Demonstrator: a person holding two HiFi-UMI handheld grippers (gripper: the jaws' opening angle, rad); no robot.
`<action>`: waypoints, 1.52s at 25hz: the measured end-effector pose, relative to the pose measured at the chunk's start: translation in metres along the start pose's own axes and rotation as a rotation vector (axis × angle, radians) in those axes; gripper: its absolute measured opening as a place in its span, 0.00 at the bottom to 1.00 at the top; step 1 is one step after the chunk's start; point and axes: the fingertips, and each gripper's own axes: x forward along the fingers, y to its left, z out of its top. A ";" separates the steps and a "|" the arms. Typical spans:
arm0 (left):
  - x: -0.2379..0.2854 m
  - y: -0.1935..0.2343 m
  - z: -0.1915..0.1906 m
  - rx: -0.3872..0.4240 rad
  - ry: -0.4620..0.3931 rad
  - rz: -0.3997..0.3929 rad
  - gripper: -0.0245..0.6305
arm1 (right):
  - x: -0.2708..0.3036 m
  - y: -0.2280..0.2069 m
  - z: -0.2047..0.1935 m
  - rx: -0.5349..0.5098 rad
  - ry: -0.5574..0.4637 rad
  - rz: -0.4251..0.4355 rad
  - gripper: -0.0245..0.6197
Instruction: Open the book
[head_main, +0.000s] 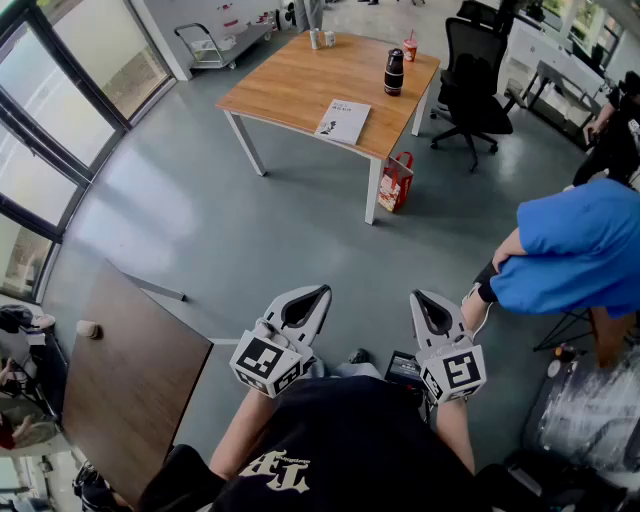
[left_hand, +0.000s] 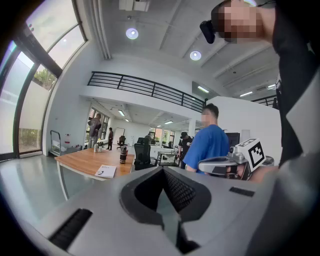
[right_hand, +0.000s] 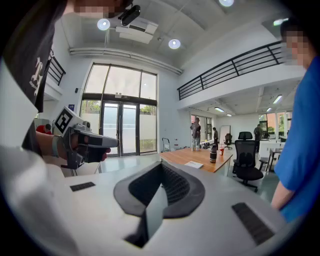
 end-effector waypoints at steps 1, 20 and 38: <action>0.001 -0.003 -0.001 -0.003 0.002 -0.002 0.04 | -0.002 0.000 -0.001 -0.001 0.002 0.001 0.02; 0.007 -0.008 -0.005 -0.022 -0.008 -0.013 0.04 | -0.004 0.000 -0.006 -0.026 0.028 0.017 0.02; 0.047 0.054 -0.006 -0.082 -0.006 -0.052 0.04 | 0.045 -0.018 -0.006 -0.040 0.083 -0.035 0.02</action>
